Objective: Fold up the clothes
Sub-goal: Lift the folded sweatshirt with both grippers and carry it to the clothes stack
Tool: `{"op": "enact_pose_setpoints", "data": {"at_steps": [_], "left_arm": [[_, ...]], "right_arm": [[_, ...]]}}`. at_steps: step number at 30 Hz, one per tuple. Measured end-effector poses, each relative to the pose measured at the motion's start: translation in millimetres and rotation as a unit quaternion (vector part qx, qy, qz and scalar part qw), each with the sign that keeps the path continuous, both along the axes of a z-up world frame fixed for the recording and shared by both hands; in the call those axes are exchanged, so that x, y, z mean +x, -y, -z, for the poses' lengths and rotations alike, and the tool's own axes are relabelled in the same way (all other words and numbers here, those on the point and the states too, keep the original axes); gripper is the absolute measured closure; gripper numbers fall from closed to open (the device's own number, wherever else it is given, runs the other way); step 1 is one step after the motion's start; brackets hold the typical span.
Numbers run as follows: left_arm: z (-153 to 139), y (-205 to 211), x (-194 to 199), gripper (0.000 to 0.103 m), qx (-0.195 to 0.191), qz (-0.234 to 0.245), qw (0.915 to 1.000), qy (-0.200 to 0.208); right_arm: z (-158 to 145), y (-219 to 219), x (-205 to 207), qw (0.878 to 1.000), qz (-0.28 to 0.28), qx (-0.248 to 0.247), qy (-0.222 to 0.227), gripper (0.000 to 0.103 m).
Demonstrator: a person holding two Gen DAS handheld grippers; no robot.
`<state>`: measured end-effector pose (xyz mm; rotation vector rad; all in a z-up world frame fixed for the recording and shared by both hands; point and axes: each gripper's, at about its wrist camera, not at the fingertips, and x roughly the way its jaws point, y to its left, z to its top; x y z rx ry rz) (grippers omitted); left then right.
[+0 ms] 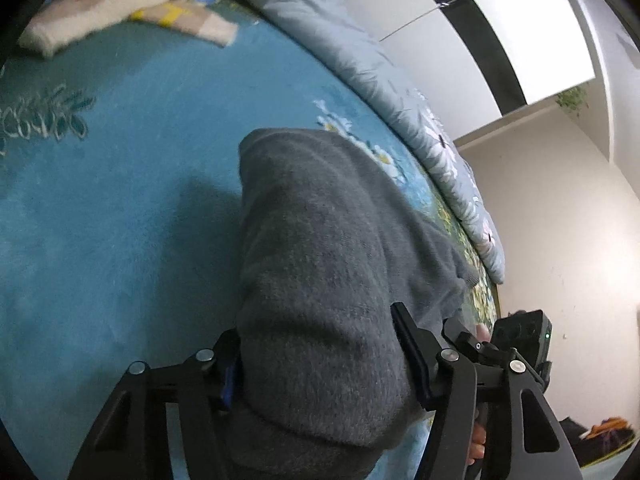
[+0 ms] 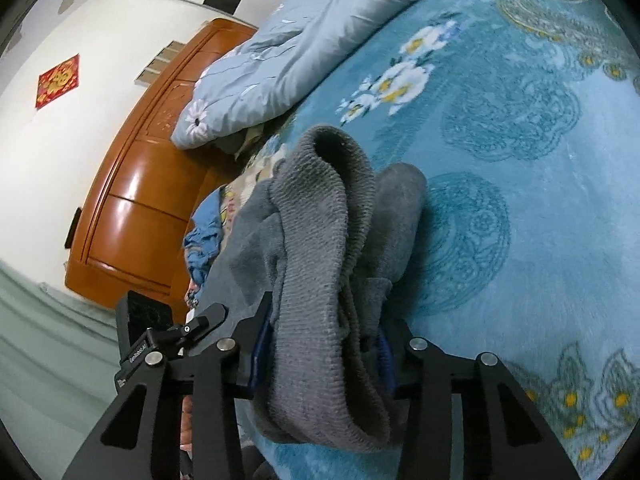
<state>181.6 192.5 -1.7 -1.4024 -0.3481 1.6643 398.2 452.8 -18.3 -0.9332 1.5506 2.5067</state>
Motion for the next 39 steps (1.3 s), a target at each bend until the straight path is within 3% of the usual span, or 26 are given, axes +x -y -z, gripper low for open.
{"op": "enact_pose_setpoints", "data": {"at_steps": [5, 11, 19, 24, 32, 39], "left_arm": [[-34, 2, 18, 0.038, 0.018, 0.005, 0.9994, -0.031], [-91, -5, 41, 0.037, 0.052, 0.020, 0.9951, -0.082], [-178, -54, 82, 0.037, 0.107, 0.067, 0.9818, -0.142], [-219, -102, 118, 0.037, 0.127, 0.111, 0.9699, -0.175], [-258, -179, 191, 0.037, 0.147, 0.198, 0.9511, -0.186], [-269, -251, 276, 0.037, 0.158, 0.275, 0.9322, -0.174]], "right_arm": [[-26, 7, 13, 1.000, -0.009, 0.019, -0.017, 0.058], [-89, 9, 39, 0.996, -0.016, 0.073, -0.053, 0.058], [-186, -3, 96, 0.985, -0.001, 0.147, -0.089, 0.058], [-226, -17, 147, 0.978, 0.026, 0.186, -0.093, 0.058], [-266, -54, 237, 0.969, 0.087, 0.217, -0.080, 0.058], [-286, -97, 326, 0.961, 0.141, 0.233, -0.043, 0.058]]}}
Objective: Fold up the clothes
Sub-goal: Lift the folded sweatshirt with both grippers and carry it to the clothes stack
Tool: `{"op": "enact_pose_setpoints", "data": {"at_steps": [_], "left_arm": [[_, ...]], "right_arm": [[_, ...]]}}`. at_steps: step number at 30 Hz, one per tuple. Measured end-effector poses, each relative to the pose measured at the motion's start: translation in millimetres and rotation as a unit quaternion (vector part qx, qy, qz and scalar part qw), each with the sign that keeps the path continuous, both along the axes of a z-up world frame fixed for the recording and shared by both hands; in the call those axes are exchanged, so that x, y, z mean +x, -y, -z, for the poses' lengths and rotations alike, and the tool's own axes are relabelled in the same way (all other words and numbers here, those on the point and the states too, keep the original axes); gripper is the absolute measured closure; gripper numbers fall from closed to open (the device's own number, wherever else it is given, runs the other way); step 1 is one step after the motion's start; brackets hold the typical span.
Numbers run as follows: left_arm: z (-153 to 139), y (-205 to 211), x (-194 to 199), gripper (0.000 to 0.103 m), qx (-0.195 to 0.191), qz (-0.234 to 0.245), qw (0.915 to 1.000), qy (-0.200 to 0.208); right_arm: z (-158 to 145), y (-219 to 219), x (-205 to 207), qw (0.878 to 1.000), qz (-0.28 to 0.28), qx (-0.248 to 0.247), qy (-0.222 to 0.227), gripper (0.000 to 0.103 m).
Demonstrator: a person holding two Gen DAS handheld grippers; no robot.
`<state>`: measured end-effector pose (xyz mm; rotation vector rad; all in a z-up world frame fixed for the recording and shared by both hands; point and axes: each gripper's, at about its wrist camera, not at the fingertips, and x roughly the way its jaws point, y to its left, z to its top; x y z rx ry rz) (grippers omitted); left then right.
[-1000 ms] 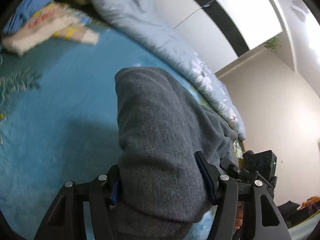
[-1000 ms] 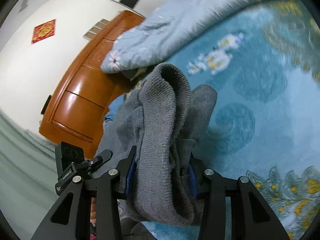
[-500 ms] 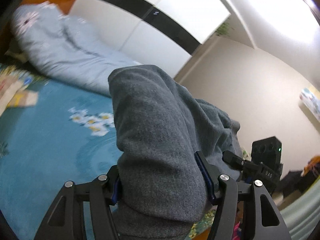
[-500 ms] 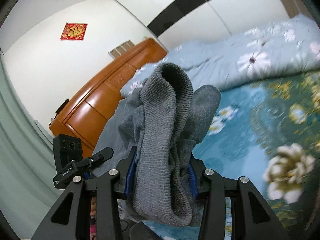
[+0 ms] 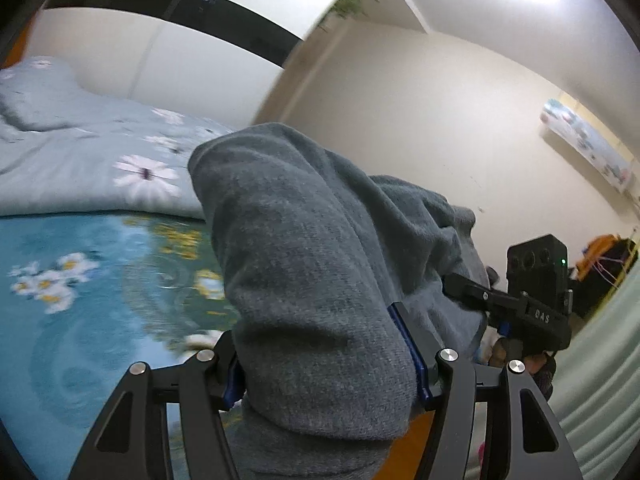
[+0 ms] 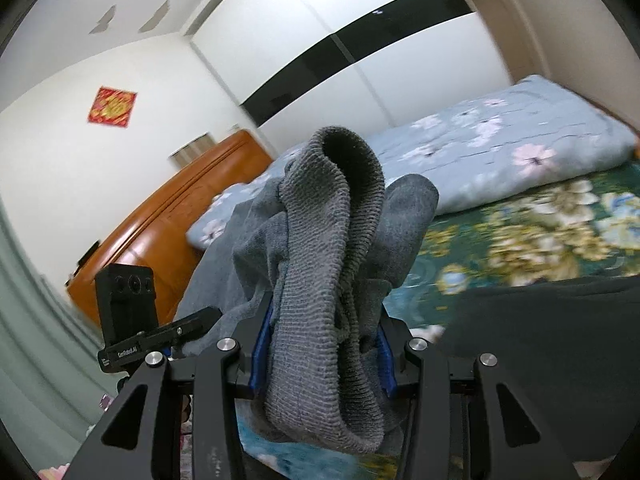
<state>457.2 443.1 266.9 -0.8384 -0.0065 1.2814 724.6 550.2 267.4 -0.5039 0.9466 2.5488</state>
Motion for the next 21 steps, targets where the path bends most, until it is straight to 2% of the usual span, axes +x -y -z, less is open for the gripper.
{"op": "enact_pose_setpoints", "data": {"at_steps": [6, 12, 17, 21], "left_arm": [[5, -64, 65, 0.038, -0.015, 0.055, 0.9984, 0.000], [17, -105, 142, 0.039, -0.049, 0.104, 0.9933, 0.013], [42, -132, 173, 0.039, -0.061, 0.104, 0.9923, 0.027], [81, -145, 186, 0.038, -0.104, 0.102, 0.9892, 0.018]], "right_arm": [[-1, -35, 75, 0.998, 0.048, -0.012, 0.027, 0.058], [4, -67, 137, 0.993, 0.102, -0.025, 0.055, 0.058], [25, -91, 167, 0.989, 0.127, -0.034, 0.068, 0.058], [61, -114, 180, 0.987, 0.132, -0.056, 0.078, 0.058]]}}
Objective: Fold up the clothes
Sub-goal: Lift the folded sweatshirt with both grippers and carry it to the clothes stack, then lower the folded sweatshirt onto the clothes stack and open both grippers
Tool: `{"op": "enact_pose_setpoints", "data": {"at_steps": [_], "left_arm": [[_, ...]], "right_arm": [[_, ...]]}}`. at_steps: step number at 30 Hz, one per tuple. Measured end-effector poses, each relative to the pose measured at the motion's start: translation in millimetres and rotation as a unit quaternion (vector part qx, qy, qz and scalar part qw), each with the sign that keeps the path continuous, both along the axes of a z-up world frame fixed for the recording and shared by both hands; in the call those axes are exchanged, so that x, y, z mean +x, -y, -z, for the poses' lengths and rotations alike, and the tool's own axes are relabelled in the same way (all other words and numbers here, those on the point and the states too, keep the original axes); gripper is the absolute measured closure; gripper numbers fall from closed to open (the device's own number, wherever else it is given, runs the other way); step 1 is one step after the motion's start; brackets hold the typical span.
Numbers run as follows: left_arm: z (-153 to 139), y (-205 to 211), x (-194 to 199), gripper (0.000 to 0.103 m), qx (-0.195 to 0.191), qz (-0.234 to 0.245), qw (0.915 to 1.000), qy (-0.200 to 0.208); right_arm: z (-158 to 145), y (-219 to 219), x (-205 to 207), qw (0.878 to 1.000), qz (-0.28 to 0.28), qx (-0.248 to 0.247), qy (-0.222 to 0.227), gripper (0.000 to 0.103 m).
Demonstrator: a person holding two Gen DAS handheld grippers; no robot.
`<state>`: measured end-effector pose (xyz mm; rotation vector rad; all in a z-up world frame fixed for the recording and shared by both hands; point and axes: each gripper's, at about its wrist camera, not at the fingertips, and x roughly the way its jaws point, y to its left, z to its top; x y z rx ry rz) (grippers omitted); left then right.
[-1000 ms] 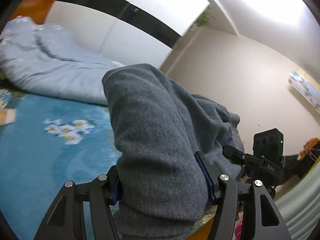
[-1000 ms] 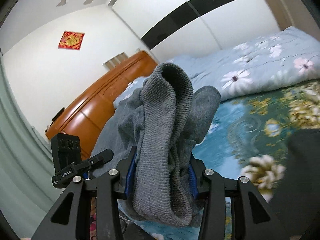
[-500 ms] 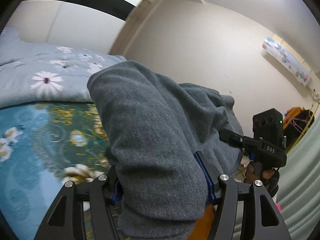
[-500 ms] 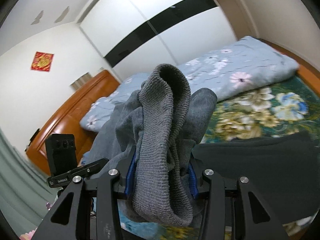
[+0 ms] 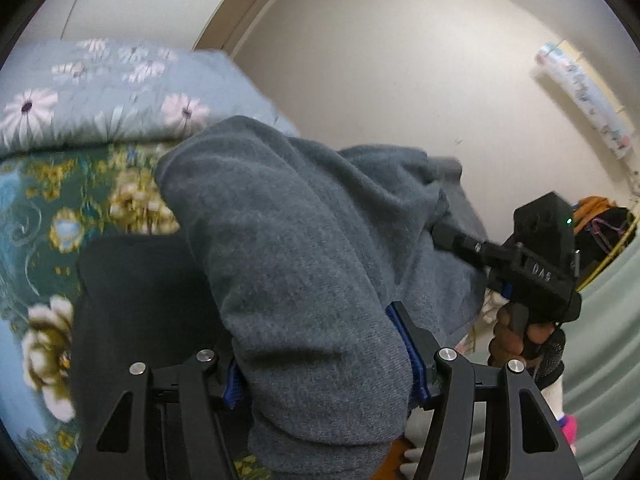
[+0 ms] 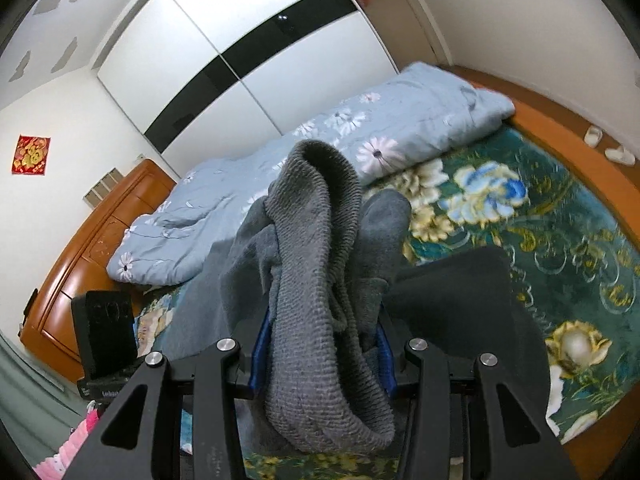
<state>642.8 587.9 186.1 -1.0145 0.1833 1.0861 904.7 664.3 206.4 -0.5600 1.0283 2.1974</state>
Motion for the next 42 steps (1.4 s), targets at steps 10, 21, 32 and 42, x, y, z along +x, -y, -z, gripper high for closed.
{"op": "enact_pose_setpoints", "data": {"at_steps": [10, 21, 32, 42], "left_arm": [[39, 2, -2, 0.035, -0.021, -0.007, 0.9982, -0.056], [-12, 33, -27, 0.034, 0.031, 0.001, 0.9923, -0.119], [-29, 38, -15, 0.034, 0.085, 0.000, 0.9845, -0.153], [7, 33, 21, 0.034, 0.062, 0.046, 0.9732, -0.217]], "right_arm": [[68, -16, 9, 0.998, 0.022, -0.057, -0.016, 0.053], [50, 9, 21, 0.999, 0.045, -0.025, 0.004, 0.045], [-29, 44, 3, 0.992, 0.049, 0.110, 0.032, 0.045], [7, 15, -72, 0.982, 0.017, 0.099, 0.158, 0.045]]}}
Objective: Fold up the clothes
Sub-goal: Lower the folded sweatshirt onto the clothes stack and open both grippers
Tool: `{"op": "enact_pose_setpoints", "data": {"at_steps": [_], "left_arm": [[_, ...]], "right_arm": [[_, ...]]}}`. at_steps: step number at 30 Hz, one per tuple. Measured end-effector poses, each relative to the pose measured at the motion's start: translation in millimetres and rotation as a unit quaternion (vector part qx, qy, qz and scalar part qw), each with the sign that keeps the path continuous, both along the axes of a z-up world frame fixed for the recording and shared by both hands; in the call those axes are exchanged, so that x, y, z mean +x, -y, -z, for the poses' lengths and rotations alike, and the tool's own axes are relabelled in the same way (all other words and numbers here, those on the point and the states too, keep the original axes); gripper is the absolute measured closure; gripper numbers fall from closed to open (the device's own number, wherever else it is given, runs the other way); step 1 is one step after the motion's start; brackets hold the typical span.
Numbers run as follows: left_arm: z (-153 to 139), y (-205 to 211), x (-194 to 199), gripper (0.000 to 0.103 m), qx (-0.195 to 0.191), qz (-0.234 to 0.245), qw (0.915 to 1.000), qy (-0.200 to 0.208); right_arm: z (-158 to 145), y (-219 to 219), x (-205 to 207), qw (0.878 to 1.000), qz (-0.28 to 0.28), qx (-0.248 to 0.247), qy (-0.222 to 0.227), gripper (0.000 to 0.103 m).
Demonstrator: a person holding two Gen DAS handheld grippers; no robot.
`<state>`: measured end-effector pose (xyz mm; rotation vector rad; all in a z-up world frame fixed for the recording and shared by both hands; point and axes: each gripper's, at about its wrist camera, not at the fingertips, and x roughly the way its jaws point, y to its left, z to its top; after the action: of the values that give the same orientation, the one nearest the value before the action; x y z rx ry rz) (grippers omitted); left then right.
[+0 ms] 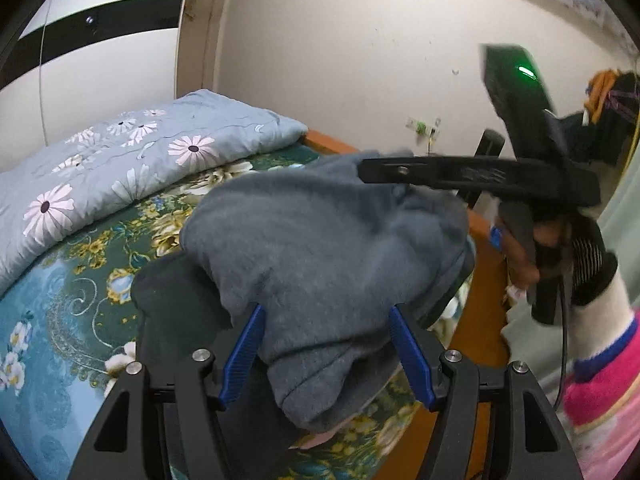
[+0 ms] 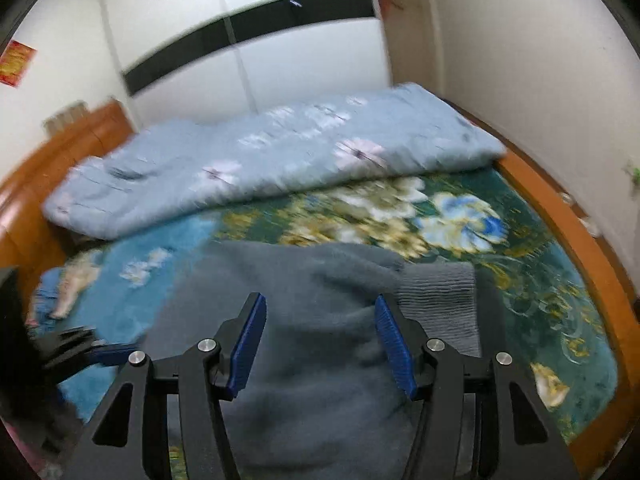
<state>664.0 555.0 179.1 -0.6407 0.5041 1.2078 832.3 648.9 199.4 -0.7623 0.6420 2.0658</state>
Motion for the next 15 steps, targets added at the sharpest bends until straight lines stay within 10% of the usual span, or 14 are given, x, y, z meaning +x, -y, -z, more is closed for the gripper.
{"op": "enact_pose_setpoints", "data": {"at_steps": [9, 15], "left_arm": [[24, -6, -3, 0.034, -0.040, 0.005, 0.9990, 0.021], [-1, 12, -23, 0.034, 0.006, -0.012, 0.9982, 0.058]], "right_arm": [[21, -14, 23, 0.997, 0.045, -0.042, -0.038, 0.045], [-2, 19, 36, 0.998, 0.036, 0.008, -0.047, 0.045]]}}
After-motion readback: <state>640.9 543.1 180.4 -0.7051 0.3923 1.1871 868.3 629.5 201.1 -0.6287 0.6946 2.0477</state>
